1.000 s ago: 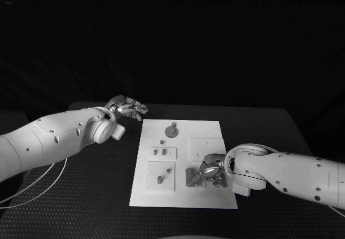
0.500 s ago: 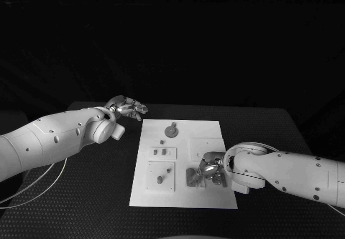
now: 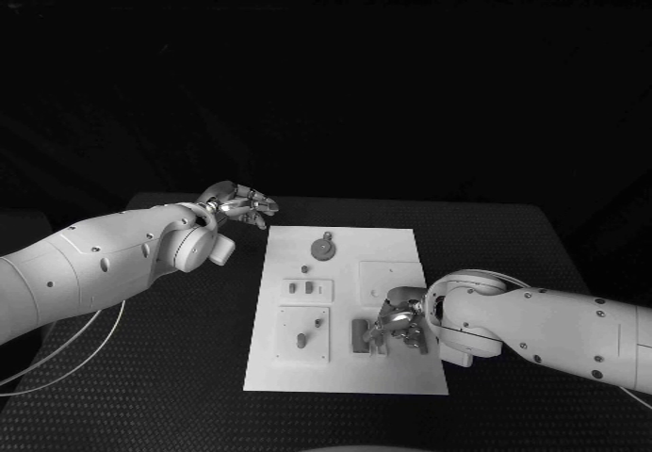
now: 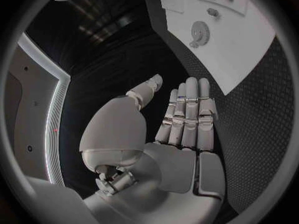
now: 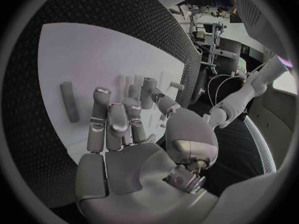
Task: Assemble the parts on the task board
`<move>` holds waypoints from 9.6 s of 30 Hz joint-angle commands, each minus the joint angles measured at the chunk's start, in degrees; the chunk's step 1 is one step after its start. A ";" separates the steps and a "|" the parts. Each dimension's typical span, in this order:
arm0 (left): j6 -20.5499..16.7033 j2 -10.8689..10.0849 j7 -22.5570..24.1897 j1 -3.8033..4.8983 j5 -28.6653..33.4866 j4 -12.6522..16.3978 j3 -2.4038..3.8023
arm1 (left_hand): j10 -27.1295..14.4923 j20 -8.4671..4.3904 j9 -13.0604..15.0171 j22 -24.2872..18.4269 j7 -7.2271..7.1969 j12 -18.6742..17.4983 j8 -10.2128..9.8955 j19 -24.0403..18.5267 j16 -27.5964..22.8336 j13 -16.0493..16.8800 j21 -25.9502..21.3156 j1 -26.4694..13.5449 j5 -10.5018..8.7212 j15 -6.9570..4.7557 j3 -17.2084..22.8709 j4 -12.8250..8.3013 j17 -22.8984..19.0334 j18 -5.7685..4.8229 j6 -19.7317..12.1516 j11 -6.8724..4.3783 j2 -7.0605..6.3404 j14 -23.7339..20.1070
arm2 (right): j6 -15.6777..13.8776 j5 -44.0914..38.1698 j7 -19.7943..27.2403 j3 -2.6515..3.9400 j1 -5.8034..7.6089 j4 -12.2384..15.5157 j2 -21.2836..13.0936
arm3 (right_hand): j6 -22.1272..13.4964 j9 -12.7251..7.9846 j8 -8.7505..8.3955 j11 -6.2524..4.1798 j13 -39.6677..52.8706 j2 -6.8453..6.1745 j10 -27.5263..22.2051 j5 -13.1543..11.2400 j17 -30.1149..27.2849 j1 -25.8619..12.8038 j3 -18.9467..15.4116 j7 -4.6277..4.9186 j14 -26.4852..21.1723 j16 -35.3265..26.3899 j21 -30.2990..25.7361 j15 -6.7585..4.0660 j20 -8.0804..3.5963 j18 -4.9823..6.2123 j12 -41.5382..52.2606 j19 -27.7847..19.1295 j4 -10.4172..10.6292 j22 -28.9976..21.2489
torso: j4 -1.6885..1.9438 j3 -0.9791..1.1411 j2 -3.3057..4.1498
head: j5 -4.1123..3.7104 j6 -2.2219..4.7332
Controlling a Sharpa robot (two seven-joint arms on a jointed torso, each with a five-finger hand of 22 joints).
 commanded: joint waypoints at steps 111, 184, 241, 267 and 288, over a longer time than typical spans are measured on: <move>1.27 -0.38 0.26 0.04 0.36 0.30 0.01 | -0.35 -0.16 -0.21 0.28 -0.13 0.48 0.41 0.43 -0.38 -0.15 -0.50 -1.22 -0.08 -0.09 -0.19 1.39 0.38 0.27 -0.35 -0.11 0.08 0.34 | 3.84 -13.23 -3.06 -0.26 -4.36 -0.63 -3.96 | -4.82 -0.08 -3.70 1.49 0.40 5.73 0.23 -0.14 0.14 8.98 2.13 1.82 0.19 0.99 0.32 1.45 -0.16 1.22 -0.55 -0.59 -6.45 1.23 | -0.01 0.01 -0.02 | -1.20 -0.24; 1.97 -0.40 -0.06 0.05 0.36 0.42 0.01 | -0.39 -0.18 -0.28 0.44 -0.11 0.58 0.45 0.52 -0.41 -0.19 -0.57 -1.12 -0.09 -0.11 -0.21 1.52 0.56 0.30 -0.42 -0.13 0.00 0.41 | -1.52 4.75 0.10 -0.04 -2.24 0.70 -2.50 | -3.97 -2.21 -4.37 1.95 0.13 5.55 0.68 -0.16 0.15 8.18 7.44 2.26 0.42 1.24 1.18 1.94 0.54 1.22 -0.33 -0.32 -6.08 0.95 | 0.04 -0.06 0.01 | -1.27 -0.38; 2.26 -0.44 -0.35 0.06 0.36 0.44 0.01 | -0.46 -0.18 -0.35 0.55 -0.09 0.65 0.50 0.56 -0.48 -0.25 -0.66 -1.35 -0.03 -0.11 -0.24 1.95 0.70 0.30 -0.48 -0.11 0.15 0.42 | 1.17 3.66 2.56 -0.06 -2.24 1.82 -3.29 | -0.09 -2.94 -2.45 0.69 0.05 8.23 0.83 -0.16 -0.53 0.38 8.88 0.93 0.27 1.06 0.72 0.76 0.46 1.22 -0.43 -0.11 -4.03 0.96 | 0.01 0.00 0.02 | -1.29 -0.60; 2.49 -0.46 -0.52 0.06 0.36 0.38 0.01 | -0.51 -0.19 -0.39 0.60 -0.07 0.67 0.49 0.56 -0.51 -0.27 -0.71 -1.37 -0.02 -0.11 -0.23 2.08 0.76 0.31 -0.55 -0.11 0.14 0.42 | 0.16 5.31 3.12 -0.05 -2.24 1.89 -3.52 | -0.54 -3.31 -2.72 0.84 0.07 7.66 0.52 -0.16 -0.96 -2.02 8.37 1.10 -0.09 0.93 0.56 0.87 0.69 1.22 -0.60 -0.20 -3.06 0.86 | 0.03 0.00 0.00 | -1.19 -0.65; 2.45 -0.46 -0.50 0.06 0.34 0.37 0.01 | -0.55 -0.20 -0.41 0.65 -0.06 0.68 0.49 0.59 -0.52 -0.29 -0.73 -1.31 -0.02 -0.12 -0.21 2.11 0.81 0.33 -0.60 -0.11 0.14 0.44 | -0.25 5.34 4.41 -0.06 -2.24 1.95 -3.39 | -2.37 -4.07 -3.32 1.43 0.14 -2.17 0.04 -0.17 -2.10 -1.37 10.00 1.71 -0.88 0.67 0.27 1.42 0.34 1.22 -0.65 -0.12 2.64 0.89 | 0.00 -0.02 0.00 | -1.13 -0.80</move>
